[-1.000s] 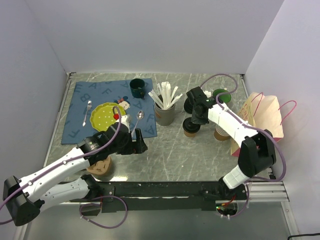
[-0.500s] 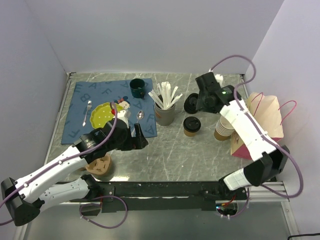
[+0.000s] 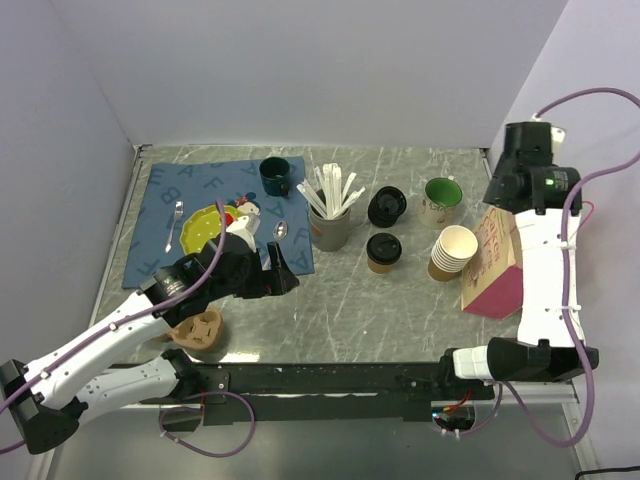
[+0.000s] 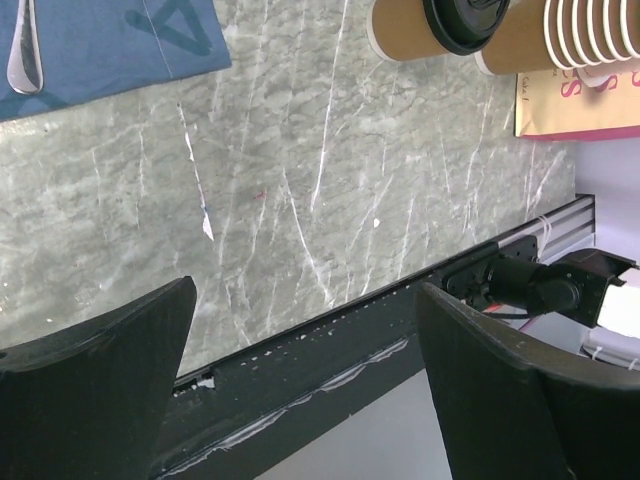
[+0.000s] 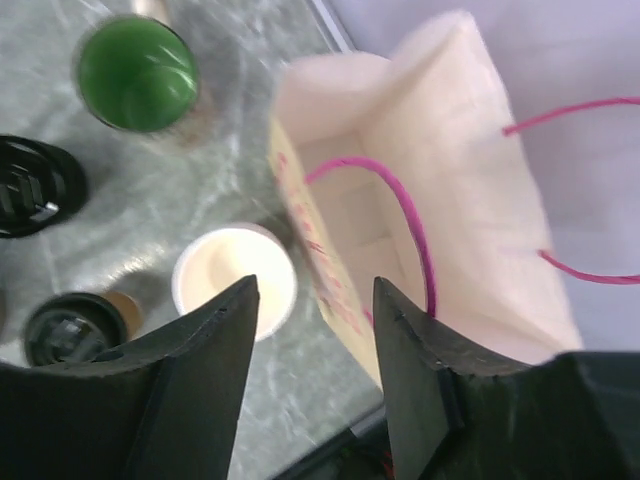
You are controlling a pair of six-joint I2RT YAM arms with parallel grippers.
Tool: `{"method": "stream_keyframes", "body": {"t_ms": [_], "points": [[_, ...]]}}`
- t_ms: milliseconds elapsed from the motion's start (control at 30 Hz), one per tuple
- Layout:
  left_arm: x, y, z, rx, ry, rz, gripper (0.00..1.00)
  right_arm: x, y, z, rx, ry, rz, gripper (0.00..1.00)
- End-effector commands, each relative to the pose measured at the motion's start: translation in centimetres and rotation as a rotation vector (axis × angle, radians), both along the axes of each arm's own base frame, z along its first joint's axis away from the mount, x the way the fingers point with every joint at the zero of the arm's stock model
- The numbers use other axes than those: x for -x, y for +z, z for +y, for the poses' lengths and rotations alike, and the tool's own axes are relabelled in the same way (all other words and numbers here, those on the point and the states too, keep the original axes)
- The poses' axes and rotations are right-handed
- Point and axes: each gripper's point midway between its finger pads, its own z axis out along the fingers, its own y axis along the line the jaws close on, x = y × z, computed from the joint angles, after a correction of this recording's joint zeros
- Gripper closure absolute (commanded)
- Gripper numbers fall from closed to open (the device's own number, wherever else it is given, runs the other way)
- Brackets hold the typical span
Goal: Pack the takeout coffee
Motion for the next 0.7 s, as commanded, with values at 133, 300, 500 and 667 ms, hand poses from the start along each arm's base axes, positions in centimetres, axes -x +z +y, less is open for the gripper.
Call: {"method": "stream_keyframes", "body": {"t_ms": [133, 300, 500, 667], "points": [[0.2, 0.9, -0.5, 0.030, -0.013, 0.010, 0.03, 1.0, -1.1, -0.2, -0.107, 0.115, 0.046, 0.37], [0.0, 0.5, -0.5, -0.009, -0.026, 0.005, 0.03, 0.0, 2.0, 2.4, -0.180, 0.253, -0.063, 0.36], [-0.5, 1.2, -0.8, -0.011, -0.038, -0.018, 0.03, 0.2, 8.3, 3.5, -0.193, 0.292, -0.225, 0.30], [-0.8, 1.5, -1.1, -0.016, -0.048, -0.034, 0.03, 2.1, 6.9, -0.1, -0.062, 0.118, -0.156, 0.17]]}}
